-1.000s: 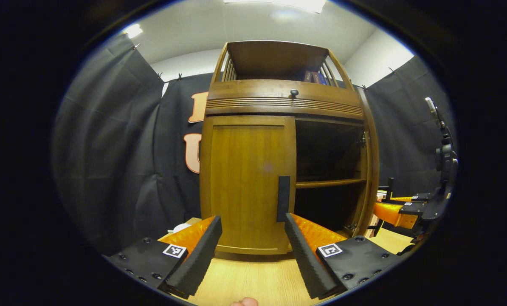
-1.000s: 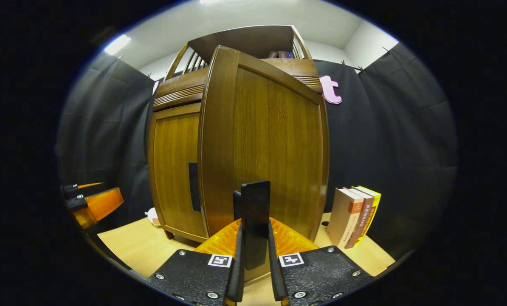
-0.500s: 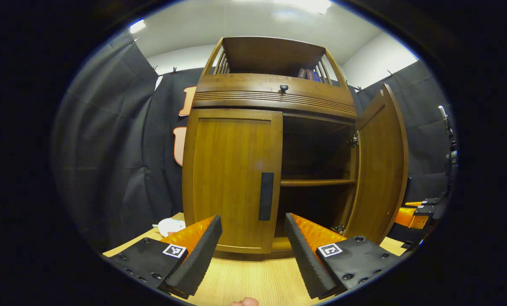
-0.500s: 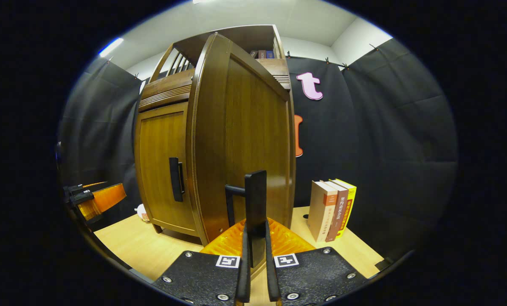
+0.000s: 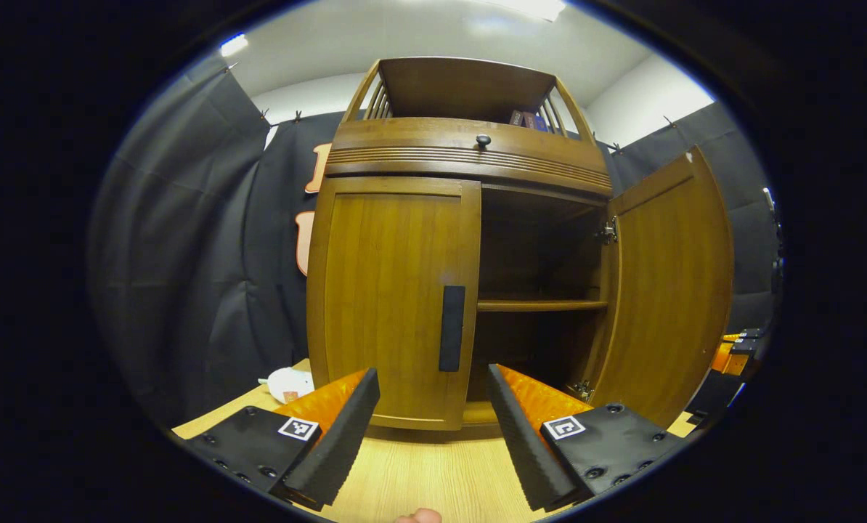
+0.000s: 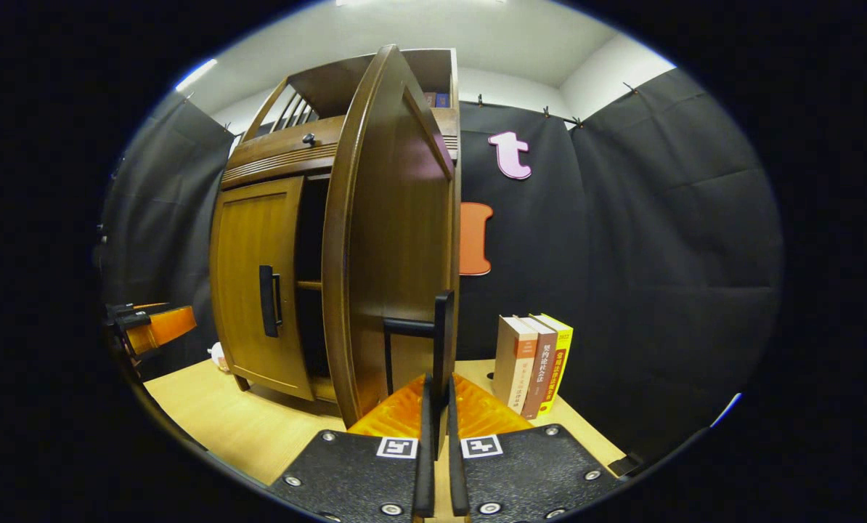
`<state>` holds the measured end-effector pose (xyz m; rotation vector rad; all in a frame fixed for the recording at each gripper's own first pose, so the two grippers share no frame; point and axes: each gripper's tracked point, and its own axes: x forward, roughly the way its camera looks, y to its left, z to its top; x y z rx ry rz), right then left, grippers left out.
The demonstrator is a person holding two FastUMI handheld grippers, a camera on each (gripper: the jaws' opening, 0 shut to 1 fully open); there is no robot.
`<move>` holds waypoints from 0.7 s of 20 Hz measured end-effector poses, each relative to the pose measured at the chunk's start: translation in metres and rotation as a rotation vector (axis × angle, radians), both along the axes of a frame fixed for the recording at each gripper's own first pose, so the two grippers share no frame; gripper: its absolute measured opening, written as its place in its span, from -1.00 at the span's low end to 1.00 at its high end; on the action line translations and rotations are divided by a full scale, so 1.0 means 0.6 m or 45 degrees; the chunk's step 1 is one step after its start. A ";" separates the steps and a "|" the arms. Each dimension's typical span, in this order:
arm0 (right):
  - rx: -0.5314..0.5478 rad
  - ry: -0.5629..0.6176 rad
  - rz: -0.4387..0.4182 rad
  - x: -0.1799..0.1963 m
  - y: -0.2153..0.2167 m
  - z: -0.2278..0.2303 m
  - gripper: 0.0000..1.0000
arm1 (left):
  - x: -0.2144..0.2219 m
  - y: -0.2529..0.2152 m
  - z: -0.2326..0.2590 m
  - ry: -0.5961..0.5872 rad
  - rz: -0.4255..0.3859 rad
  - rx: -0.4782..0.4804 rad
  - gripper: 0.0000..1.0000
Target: Open the right door of the double-door shoe cabinet with the right hand, and open the left door with the left hand.
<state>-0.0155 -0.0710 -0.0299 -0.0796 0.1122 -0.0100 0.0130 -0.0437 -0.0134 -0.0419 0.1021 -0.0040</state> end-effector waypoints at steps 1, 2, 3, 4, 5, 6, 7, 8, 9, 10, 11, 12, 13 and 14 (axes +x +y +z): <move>0.015 -0.007 0.008 -0.002 -0.007 0.002 -0.88 | -0.001 0.000 -0.003 0.004 0.006 0.003 0.89; 0.031 -0.015 0.014 -0.001 -0.014 0.002 -0.89 | -0.001 0.002 -0.004 0.005 0.012 0.006 0.87; 0.045 -0.025 0.024 -0.002 -0.019 0.003 -0.90 | 0.000 0.002 -0.005 0.005 0.016 0.002 0.89; 0.056 -0.039 0.037 0.000 -0.026 0.005 -0.90 | 0.002 0.002 -0.004 0.001 0.017 -0.005 0.89; 0.064 -0.043 0.054 -0.001 -0.030 0.005 -0.89 | 0.003 0.003 -0.005 0.002 0.021 -0.012 0.89; 0.063 -0.046 0.075 0.000 -0.036 0.005 -0.90 | 0.005 0.004 -0.007 0.005 0.024 -0.020 0.93; 0.058 -0.041 0.101 0.001 -0.044 0.004 -1.00 | 0.006 0.003 -0.010 0.009 0.023 -0.029 0.87; 0.060 -0.034 0.124 0.001 -0.054 0.005 -0.90 | 0.008 0.003 -0.010 0.012 0.020 -0.037 0.89; 0.063 -0.032 0.142 0.001 -0.066 0.005 -0.91 | 0.010 0.002 -0.013 0.017 0.015 -0.042 0.89; 0.070 -0.037 0.158 0.002 -0.075 0.007 -0.91 | 0.010 0.002 -0.015 0.020 0.010 -0.043 0.89; 0.083 -0.036 0.175 0.006 -0.083 0.005 -0.91 | 0.010 0.003 -0.017 0.021 0.011 -0.039 0.89; 0.090 -0.033 0.198 0.008 -0.090 0.003 -0.92 | 0.011 0.004 -0.019 0.025 0.015 -0.034 0.89; 0.099 -0.021 0.223 0.009 -0.097 0.002 -0.92 | 0.013 0.003 -0.021 0.025 0.017 -0.035 0.94; 0.111 -0.004 0.247 0.010 -0.102 0.001 -0.80 | 0.018 0.002 -0.021 0.024 0.016 -0.041 0.89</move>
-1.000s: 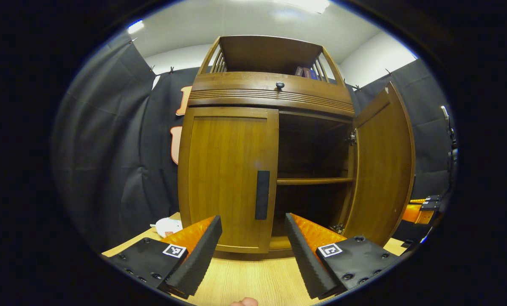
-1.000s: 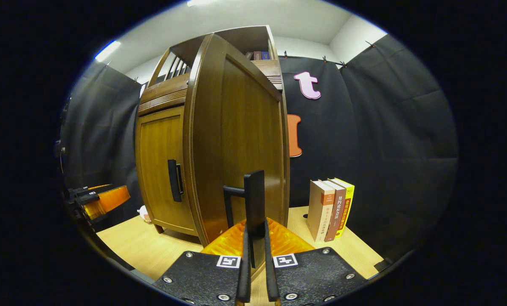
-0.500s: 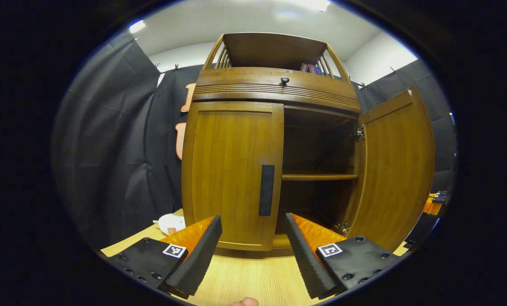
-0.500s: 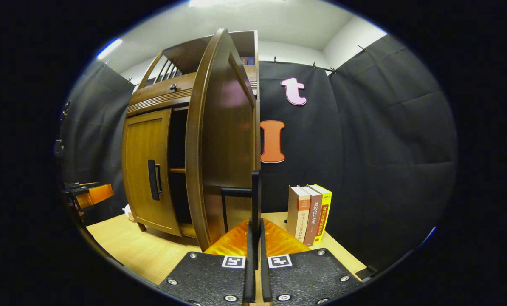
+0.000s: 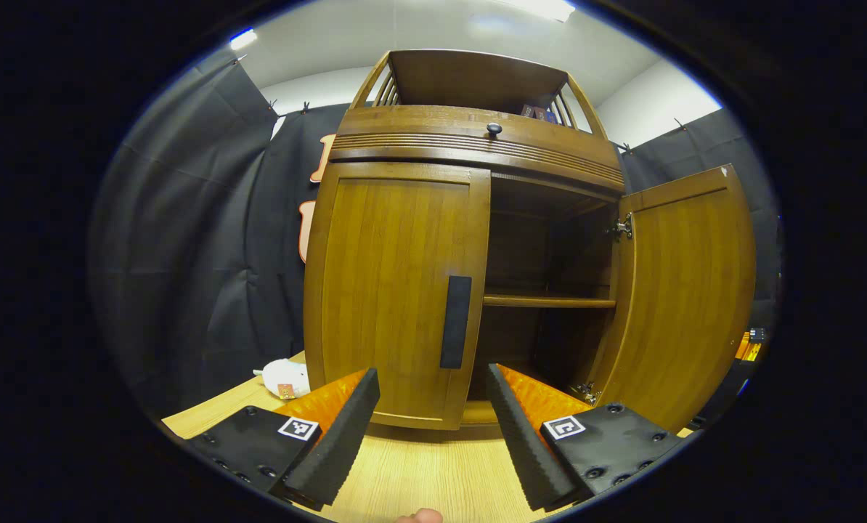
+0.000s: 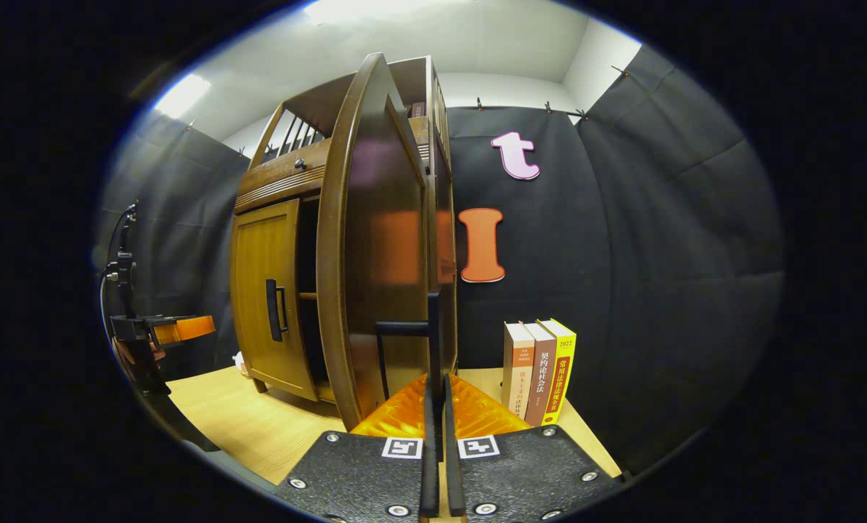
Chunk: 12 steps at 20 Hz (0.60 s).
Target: Open the right door of the double-door shoe cabinet with the right hand, and open the left door with the left hand.
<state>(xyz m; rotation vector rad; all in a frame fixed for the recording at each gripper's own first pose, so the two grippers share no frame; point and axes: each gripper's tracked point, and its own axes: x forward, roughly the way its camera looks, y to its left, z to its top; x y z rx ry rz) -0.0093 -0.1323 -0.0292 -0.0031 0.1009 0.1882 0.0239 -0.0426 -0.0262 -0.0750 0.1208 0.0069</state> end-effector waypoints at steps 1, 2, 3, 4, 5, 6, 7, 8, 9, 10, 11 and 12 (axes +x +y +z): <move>0.010 0.020 0.011 0.002 -0.009 -0.002 -0.92 | 0.009 -0.004 -0.001 0.001 -0.004 -0.008 0.89; 0.027 0.037 0.023 0.001 -0.012 -0.004 -0.92 | 0.014 -0.006 -0.002 0.003 -0.006 -0.011 0.89; 0.035 0.051 0.033 -0.004 -0.011 -0.005 -0.91 | 0.015 -0.005 -0.005 0.004 -0.003 -0.009 0.89; 0.012 0.063 0.022 -0.009 -0.012 -0.010 -0.88 | 0.017 -0.005 -0.005 0.002 -0.001 -0.005 0.94; -0.034 0.077 0.002 -0.018 -0.019 -0.020 -0.83 | 0.018 -0.006 -0.005 -0.001 0.000 -0.002 0.89; -0.072 0.078 -0.013 -0.029 -0.020 -0.030 -0.82 | 0.021 -0.007 -0.003 -0.004 0.001 -0.002 0.89; -0.091 0.066 -0.028 -0.042 -0.019 -0.033 -0.80 | 0.025 -0.009 -0.002 -0.008 -0.003 -0.002 0.89; -0.085 0.040 -0.046 -0.049 -0.018 -0.027 -0.79 | 0.028 -0.012 0.000 -0.010 -0.007 0.003 0.89; -0.078 0.037 -0.074 -0.057 -0.020 -0.025 -0.81 | 0.032 -0.012 0.001 -0.013 -0.012 0.011 0.89; -0.070 0.038 -0.099 -0.067 -0.022 -0.024 -0.80 | 0.038 -0.014 0.003 -0.013 -0.019 0.012 0.89; -0.066 0.028 -0.131 -0.075 -0.028 -0.019 -0.80 | 0.045 -0.021 0.003 0.002 -0.036 -0.014 0.94; -0.058 0.013 -0.164 -0.082 -0.032 -0.013 -0.79 | 0.053 -0.029 0.006 0.008 -0.058 -0.049 0.93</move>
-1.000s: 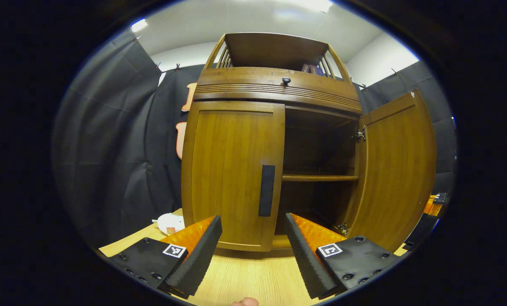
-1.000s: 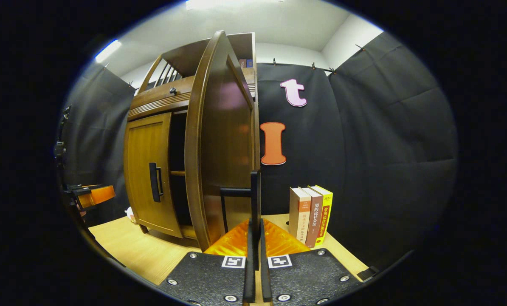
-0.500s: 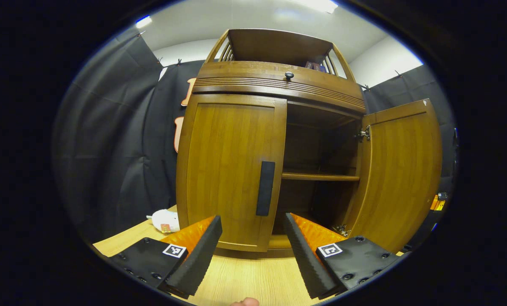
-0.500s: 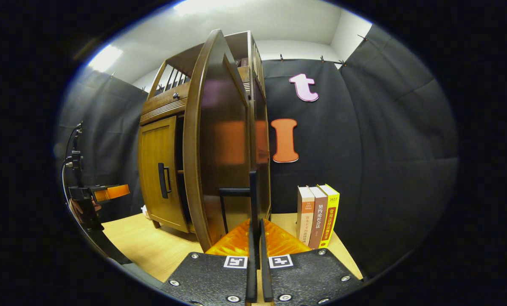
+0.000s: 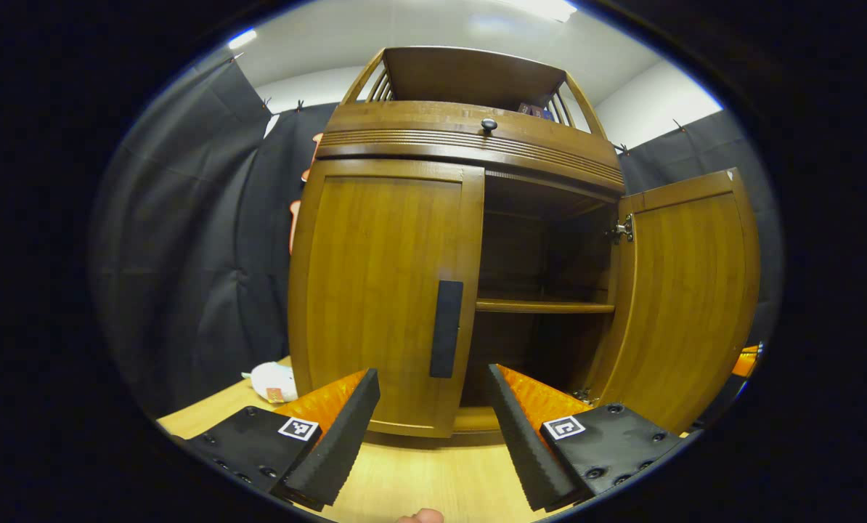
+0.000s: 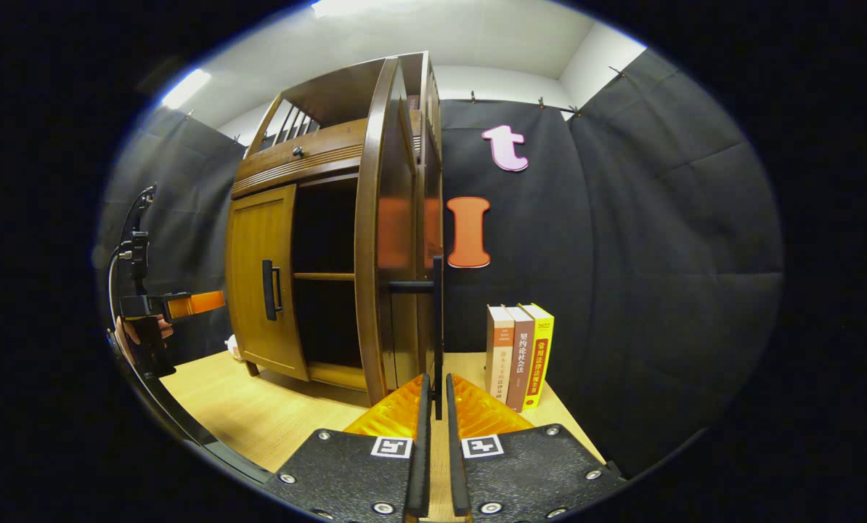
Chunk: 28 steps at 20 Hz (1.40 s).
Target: Open the right door of the double-door shoe cabinet with the right hand, and open the left door with the left hand.
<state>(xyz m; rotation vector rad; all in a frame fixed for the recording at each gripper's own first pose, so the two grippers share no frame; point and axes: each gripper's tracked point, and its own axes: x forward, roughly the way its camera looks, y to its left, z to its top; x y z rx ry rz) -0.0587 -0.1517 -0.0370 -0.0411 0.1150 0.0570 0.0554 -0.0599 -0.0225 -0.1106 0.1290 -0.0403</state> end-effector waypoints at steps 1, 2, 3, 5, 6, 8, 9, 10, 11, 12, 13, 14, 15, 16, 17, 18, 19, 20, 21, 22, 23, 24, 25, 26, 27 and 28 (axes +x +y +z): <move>0.012 -0.015 -0.030 -0.007 -0.002 0.007 -0.65 | 0.009 -0.006 0.007 -0.006 -0.013 -0.014 0.87; 0.025 -0.030 -0.060 -0.015 -0.006 0.014 -0.74 | 0.021 -0.007 0.017 -0.022 -0.018 0.001 0.89; 0.030 -0.049 -0.089 -0.021 -0.011 0.021 -0.59 | 0.032 -0.006 0.026 -0.043 -0.020 0.031 0.89; 0.025 -0.071 -0.139 -0.032 -0.021 0.029 -0.30 | 0.055 -0.016 0.038 -0.066 -0.047 0.065 0.93; 0.022 -0.068 -0.156 -0.034 -0.026 0.029 -0.23 | 0.065 -0.029 0.039 -0.061 -0.081 0.066 0.89; 0.019 -0.059 -0.172 -0.039 -0.029 0.029 0.26 | 0.088 -0.035 0.043 -0.070 -0.110 0.097 0.87; 0.023 -0.064 -0.181 -0.042 -0.031 0.032 0.50 | 0.099 -0.039 0.048 -0.082 -0.112 0.121 0.87; 0.032 -0.065 -0.188 -0.046 -0.032 0.032 0.75 | 0.112 -0.040 0.050 -0.086 -0.114 0.140 0.87; 0.042 -0.065 -0.191 -0.049 -0.033 0.031 0.82 | 0.117 -0.042 0.047 -0.080 -0.117 0.145 0.87; 0.047 -0.066 -0.196 -0.053 -0.034 0.033 0.70 | 0.125 -0.048 0.046 -0.079 -0.128 0.133 0.87; 0.048 -0.067 -0.196 -0.055 -0.033 0.035 0.73 | 0.132 -0.055 0.041 -0.071 -0.137 0.119 0.89; 0.050 -0.069 -0.196 -0.055 -0.034 0.034 0.86 | 0.141 -0.057 0.032 -0.057 -0.134 0.110 0.89; 0.051 -0.075 -0.194 -0.059 -0.031 0.038 0.75 | 0.153 -0.055 0.019 -0.038 -0.125 0.109 0.88; 0.047 -0.087 -0.193 -0.062 -0.030 0.041 0.87 | 0.169 -0.052 0.009 -0.024 -0.113 0.115 0.88; 0.044 -0.087 -0.198 -0.066 -0.033 0.040 0.87 | 0.186 -0.047 0.003 -0.022 -0.094 0.129 0.88; 0.048 -0.078 -0.204 -0.070 -0.034 0.035 0.74 | 0.203 -0.041 -0.003 -0.021 -0.080 0.153 0.87; 0.056 -0.073 -0.203 -0.075 -0.031 0.033 0.75 | 0.216 -0.033 -0.007 -0.011 -0.064 0.178 0.87; 0.061 -0.074 -0.202 -0.078 -0.028 0.035 0.75 | 0.227 -0.028 -0.011 -0.004 -0.057 0.193 0.88; 0.062 -0.082 -0.203 -0.081 -0.025 0.038 0.75 | 0.237 -0.025 -0.016 0.004 -0.057 0.198 0.89; 0.063 -0.085 -0.204 -0.084 -0.024 0.039 0.75 | 0.243 -0.025 -0.025 0.020 -0.057 0.201 0.89; 0.065 -0.083 -0.205 -0.085 -0.024 0.038 0.75 | 0.248 -0.023 -0.032 0.032 -0.052 0.204 0.89; 0.064 -0.082 -0.204 -0.087 -0.024 0.036 0.75 | 0.254 -0.019 -0.036 0.034 -0.043 0.207 0.89; 0.055 -0.081 -0.201 -0.089 -0.024 0.035 0.75 | 0.259 -0.014 -0.037 0.030 -0.035 0.208 0.89; 0.042 -0.075 -0.205 -0.088 -0.027 0.035 0.75 | 0.264 -0.008 -0.038 0.025 -0.026 0.205 0.89; 0.030 -0.067 -0.206 -0.088 -0.030 0.032 0.74 | 0.269 -0.004 -0.039 0.023 -0.025 0.200 0.89; 0.020 -0.060 -0.207 -0.087 -0.031 0.032 0.75 | 0.273 -0.001 -0.042 0.031 -0.023 0.196 0.89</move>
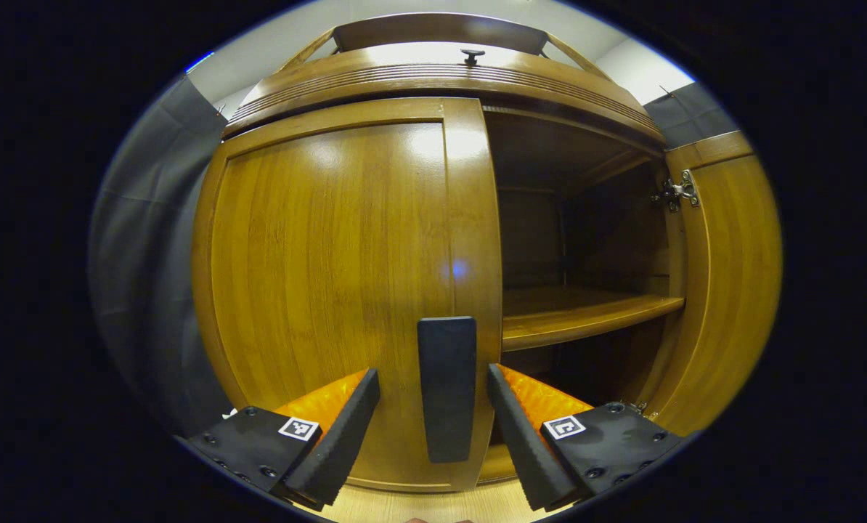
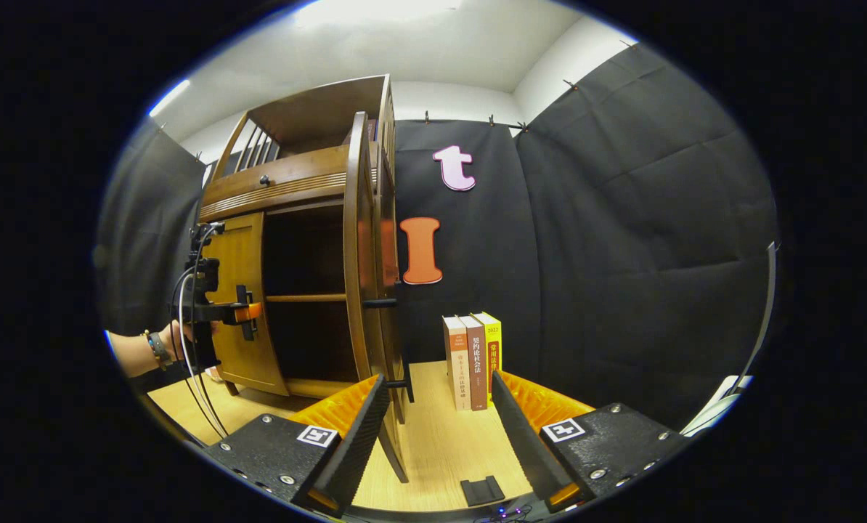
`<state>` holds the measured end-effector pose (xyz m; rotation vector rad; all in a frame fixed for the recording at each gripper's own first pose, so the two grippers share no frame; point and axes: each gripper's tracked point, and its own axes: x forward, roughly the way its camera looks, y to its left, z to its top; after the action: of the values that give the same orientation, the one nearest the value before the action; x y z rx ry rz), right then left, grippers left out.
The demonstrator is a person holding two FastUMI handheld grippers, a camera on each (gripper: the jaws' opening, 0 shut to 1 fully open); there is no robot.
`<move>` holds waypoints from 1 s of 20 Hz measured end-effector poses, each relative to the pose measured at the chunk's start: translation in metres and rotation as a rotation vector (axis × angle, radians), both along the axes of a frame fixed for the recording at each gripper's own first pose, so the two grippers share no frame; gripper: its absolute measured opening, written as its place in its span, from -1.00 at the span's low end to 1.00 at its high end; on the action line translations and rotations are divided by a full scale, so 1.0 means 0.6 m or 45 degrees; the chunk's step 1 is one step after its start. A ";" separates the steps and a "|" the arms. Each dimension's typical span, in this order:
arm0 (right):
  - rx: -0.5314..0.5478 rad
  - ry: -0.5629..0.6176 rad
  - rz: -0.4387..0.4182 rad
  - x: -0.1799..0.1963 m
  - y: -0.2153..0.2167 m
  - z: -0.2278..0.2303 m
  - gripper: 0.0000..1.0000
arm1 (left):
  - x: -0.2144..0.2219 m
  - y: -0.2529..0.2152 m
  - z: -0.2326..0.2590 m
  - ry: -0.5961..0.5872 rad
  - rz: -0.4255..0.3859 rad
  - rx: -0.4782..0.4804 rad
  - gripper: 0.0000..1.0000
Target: Open the right door of the double-door shoe cabinet with the right hand, and open the left door with the left hand.
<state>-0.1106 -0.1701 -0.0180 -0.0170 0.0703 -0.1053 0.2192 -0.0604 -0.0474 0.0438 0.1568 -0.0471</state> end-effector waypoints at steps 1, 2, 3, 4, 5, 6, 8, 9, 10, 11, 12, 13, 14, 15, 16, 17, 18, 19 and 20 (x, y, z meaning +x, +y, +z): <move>-0.005 0.002 0.002 0.000 0.001 0.000 0.75 | 0.000 -0.004 -0.004 0.011 -0.024 -0.012 0.89; -0.007 -0.002 0.008 0.000 0.005 0.004 0.75 | 0.000 -0.009 -0.001 0.012 -0.041 -0.013 0.84; -0.007 -0.005 0.013 0.003 0.007 0.005 0.75 | 0.002 -0.012 -0.001 0.012 -0.051 0.003 0.79; -0.003 -0.004 0.018 0.006 0.008 0.004 0.75 | 0.004 -0.015 0.004 0.000 -0.066 0.009 0.69; 0.002 0.000 0.021 0.008 0.008 0.002 0.75 | 0.004 -0.021 0.009 -0.016 -0.078 0.003 0.69; 0.007 0.003 0.027 0.009 0.011 0.001 0.75 | 0.004 -0.029 0.015 -0.033 -0.103 -0.019 0.41; 0.003 0.000 0.030 0.010 0.015 0.004 0.75 | 0.007 -0.026 0.012 -0.047 -0.099 -0.048 -0.14; -0.001 -0.005 0.031 0.010 0.016 0.006 0.75 | 0.005 -0.025 0.016 -0.047 -0.100 -0.048 -0.19; -0.002 -0.006 0.030 0.009 0.016 0.006 0.75 | 0.004 -0.025 0.014 -0.039 -0.098 -0.046 -0.20; 0.000 -0.006 0.029 0.007 0.016 0.006 0.75 | 0.004 -0.024 0.013 -0.039 -0.091 -0.038 -0.24; 0.004 -0.008 0.029 0.008 0.015 0.005 0.87 | 0.003 -0.024 0.017 -0.055 -0.076 -0.040 -0.29; 0.008 -0.014 0.025 0.007 0.014 0.008 0.75 | 0.003 -0.023 0.016 -0.056 -0.068 -0.027 -0.33; 0.016 -0.022 0.023 0.004 0.013 0.013 0.75 | -0.003 -0.022 0.020 -0.053 -0.060 -0.035 -0.35; 0.023 -0.030 0.021 0.002 0.013 0.015 0.75 | 0.001 -0.024 0.015 -0.034 -0.055 -0.034 -0.37; 0.027 -0.037 0.022 0.000 0.016 0.019 0.75 | -0.001 -0.023 0.015 -0.022 -0.051 -0.039 -0.40; 0.026 -0.043 0.020 -0.002 0.016 0.022 0.87 | -0.008 -0.022 0.015 -0.008 -0.049 -0.043 -0.38; 0.020 -0.046 0.017 -0.004 0.015 0.023 0.75 | -0.015 -0.020 0.017 0.000 -0.047 -0.036 -0.40; 0.012 -0.045 0.013 -0.006 0.015 0.024 0.75 | -0.024 -0.020 0.018 0.005 -0.044 -0.029 -0.39; 0.003 -0.042 0.008 -0.007 0.012 0.024 0.75 | -0.036 -0.017 0.021 0.003 -0.041 -0.020 -0.37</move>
<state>-0.1150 -0.1628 -0.0036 -0.0133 0.0373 -0.0989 0.1977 -0.0708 -0.0346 0.0305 0.1584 -0.0803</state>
